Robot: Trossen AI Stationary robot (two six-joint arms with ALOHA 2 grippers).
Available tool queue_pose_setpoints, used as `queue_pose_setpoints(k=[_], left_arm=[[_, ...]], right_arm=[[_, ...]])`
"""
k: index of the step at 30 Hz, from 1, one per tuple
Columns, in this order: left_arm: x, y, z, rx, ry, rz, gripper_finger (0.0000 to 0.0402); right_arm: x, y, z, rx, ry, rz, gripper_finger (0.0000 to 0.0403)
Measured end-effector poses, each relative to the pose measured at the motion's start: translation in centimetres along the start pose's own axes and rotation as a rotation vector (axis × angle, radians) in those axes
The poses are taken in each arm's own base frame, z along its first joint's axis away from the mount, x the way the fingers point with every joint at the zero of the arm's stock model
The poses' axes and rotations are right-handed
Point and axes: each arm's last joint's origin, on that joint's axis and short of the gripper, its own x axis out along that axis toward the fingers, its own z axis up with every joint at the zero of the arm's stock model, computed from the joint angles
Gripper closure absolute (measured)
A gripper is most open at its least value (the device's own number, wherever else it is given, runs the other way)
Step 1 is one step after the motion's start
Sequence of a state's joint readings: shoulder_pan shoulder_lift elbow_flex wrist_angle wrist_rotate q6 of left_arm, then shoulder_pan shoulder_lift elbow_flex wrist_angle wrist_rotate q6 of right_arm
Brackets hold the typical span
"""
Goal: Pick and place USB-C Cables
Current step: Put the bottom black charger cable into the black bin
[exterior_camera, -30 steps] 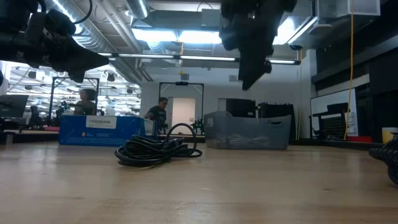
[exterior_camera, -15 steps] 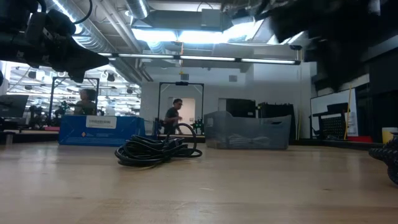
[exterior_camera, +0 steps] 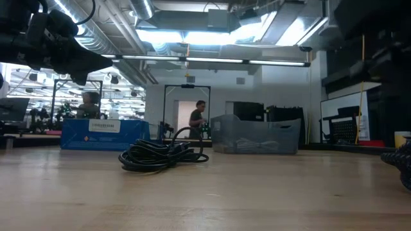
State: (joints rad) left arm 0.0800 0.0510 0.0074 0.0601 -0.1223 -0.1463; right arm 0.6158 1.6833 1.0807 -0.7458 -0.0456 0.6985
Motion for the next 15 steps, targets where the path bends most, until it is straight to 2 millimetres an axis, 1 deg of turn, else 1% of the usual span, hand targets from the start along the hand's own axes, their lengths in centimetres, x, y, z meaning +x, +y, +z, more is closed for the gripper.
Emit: queue_pose_setpoints(k=[9, 12, 15], left_arm=[[0.0, 0.0, 0.0, 0.0, 0.0, 0.0, 0.0401], [0.0, 0.0, 0.0, 0.0, 0.0, 0.0, 0.0401], [0.0, 0.0, 0.0, 0.0, 0.0, 0.0, 0.0401]], right_arm=[[2.5, 0.5, -1.5, 0.062, -0.03, 0.077, 0.0227], [3.8, 0.4, -2.3, 0.048, -0.014, 0.067, 0.0227], [4.9, 0.0, -3.0, 0.044, -0.005, 0.017, 0.0227]])
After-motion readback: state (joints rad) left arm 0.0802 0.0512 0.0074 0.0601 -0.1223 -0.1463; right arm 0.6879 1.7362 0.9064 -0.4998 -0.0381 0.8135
